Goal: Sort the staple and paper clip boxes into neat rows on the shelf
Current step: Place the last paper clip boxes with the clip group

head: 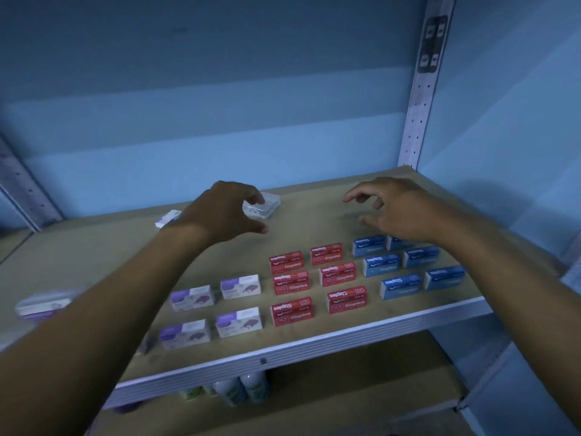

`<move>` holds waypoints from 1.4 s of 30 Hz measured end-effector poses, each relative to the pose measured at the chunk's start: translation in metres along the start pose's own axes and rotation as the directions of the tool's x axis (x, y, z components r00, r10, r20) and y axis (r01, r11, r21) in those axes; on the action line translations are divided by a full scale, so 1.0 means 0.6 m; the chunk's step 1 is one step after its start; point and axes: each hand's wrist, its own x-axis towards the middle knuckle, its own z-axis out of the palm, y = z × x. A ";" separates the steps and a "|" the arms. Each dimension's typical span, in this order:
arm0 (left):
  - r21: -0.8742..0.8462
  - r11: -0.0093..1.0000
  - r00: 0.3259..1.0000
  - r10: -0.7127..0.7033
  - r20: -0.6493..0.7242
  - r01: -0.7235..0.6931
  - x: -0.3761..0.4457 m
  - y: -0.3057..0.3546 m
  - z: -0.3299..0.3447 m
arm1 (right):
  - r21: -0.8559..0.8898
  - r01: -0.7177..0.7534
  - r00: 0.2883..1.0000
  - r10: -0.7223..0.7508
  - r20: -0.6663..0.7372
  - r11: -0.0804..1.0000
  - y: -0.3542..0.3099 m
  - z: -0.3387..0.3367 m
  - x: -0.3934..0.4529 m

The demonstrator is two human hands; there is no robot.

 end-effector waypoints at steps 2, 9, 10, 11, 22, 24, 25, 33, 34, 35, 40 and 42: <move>0.056 0.998 1.000 -0.007 0.001 0.007 0.000 -0.035 -0.006 | -0.029 0.022 0.997 -0.020 0.075 0.999 -0.030 0.013 0.026; 0.129 0.991 0.995 -0.057 0.081 0.047 0.033 -0.108 -0.016 | -0.180 0.145 0.964 -0.098 0.248 0.973 -0.126 0.073 0.134; 0.130 0.990 0.993 -0.069 0.092 0.057 0.043 -0.115 -0.016 | -0.203 0.161 0.959 -0.104 0.262 0.966 -0.134 0.081 0.152; 0.125 0.990 0.992 -0.082 0.100 0.069 0.054 -0.122 -0.016 | -0.237 0.175 0.956 -0.107 0.274 0.956 -0.142 0.090 0.170; 0.232 0.969 0.966 -0.135 0.220 0.083 0.156 -0.161 0.017 | -0.539 0.238 0.928 -0.025 0.372 0.808 -0.166 0.155 0.279; 0.234 0.969 0.963 -0.132 0.237 0.076 0.161 -0.166 0.025 | -0.567 0.248 0.925 -0.016 0.381 0.785 -0.161 0.163 0.288; 0.239 0.969 0.961 -0.128 0.244 0.068 0.164 -0.167 0.028 | -0.570 0.257 0.923 -0.024 0.384 0.780 -0.159 0.166 0.291; 0.199 0.980 0.991 -0.022 0.133 -0.005 0.160 -0.170 0.036 | -0.522 0.293 0.928 -0.107 0.356 0.801 -0.146 0.168 0.300; 0.222 0.975 0.991 -0.007 0.136 -0.023 0.159 -0.170 0.035 | -0.518 0.305 0.926 -0.121 0.358 0.799 -0.146 0.165 0.299; 0.257 0.965 0.990 0.010 0.144 -0.047 0.158 -0.168 0.033 | -0.517 0.319 0.924 -0.140 0.356 0.794 -0.145 0.162 0.299; 0.330 0.938 0.988 0.061 0.145 -0.107 0.140 -0.164 0.019 | -0.463 0.293 0.935 -0.150 0.321 0.837 -0.145 0.136 0.281; 0.325 0.940 0.989 0.063 0.131 -0.103 0.129 -0.165 0.008 | -0.411 0.275 0.936 -0.145 0.320 0.869 -0.149 0.123 0.269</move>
